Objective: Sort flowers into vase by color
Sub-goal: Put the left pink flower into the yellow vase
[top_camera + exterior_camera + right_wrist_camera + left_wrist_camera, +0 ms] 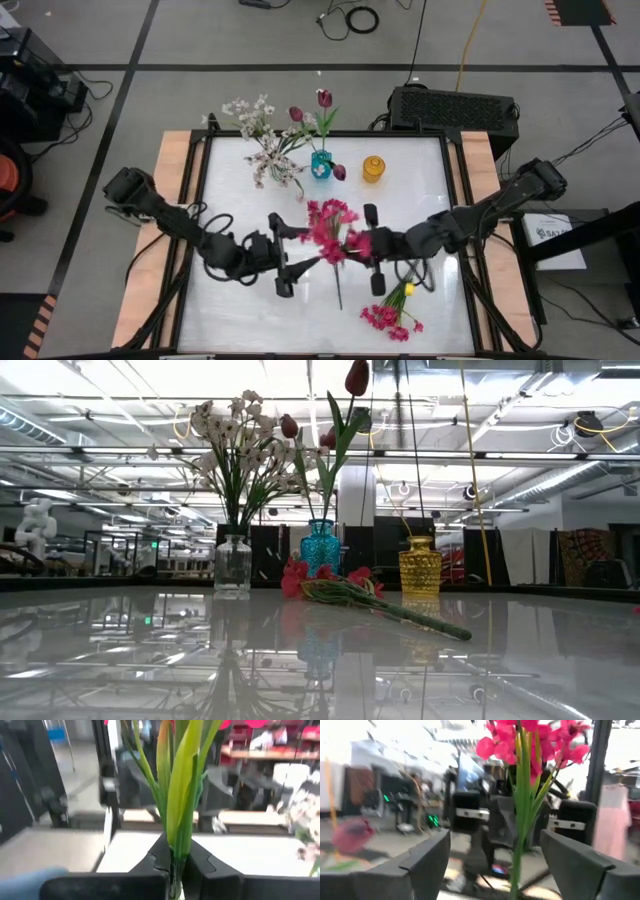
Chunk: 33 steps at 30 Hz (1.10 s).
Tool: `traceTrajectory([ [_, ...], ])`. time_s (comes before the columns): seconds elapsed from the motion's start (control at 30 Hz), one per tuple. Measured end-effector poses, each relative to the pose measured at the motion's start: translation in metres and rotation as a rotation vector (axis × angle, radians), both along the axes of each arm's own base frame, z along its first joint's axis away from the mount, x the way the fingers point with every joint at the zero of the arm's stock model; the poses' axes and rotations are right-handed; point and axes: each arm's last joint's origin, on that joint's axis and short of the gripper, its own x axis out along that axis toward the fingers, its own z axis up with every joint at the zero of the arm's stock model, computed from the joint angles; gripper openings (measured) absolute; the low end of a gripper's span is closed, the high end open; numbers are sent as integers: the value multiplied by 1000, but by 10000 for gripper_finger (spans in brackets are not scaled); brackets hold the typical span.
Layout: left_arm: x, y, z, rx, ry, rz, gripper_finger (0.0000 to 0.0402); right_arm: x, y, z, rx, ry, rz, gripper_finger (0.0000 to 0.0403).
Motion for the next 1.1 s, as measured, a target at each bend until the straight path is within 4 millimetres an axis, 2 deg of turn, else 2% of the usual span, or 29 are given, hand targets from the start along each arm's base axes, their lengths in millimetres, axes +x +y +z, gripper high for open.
traceTrajectory([
  [0.13, 9, 0, 13, 1, 142, -96, 315, 13, 7, 6, -37, 139, -6, 10],
  [0.3, 16, -5, 19, 50, 327, -112, 315, 23, 14, 13, -61, 227, -6, 10],
  [0.53, 14, -9, 11, 57, 435, -115, 315, 22, 15, 13, -40, 249, -14, 10],
  [0.67, 20, -11, 1, 47, 461, -112, 316, 22, 16, 16, -27, 228, -9, 11],
  [0.93, 41, -9, -11, 70, 386, -92, 314, 29, 16, 13, -19, 210, -15, 11],
  [1.1, 44, -6, -11, 75, 370, -133, 273, 32, 14, 11, -22, 217, -24, 13],
])
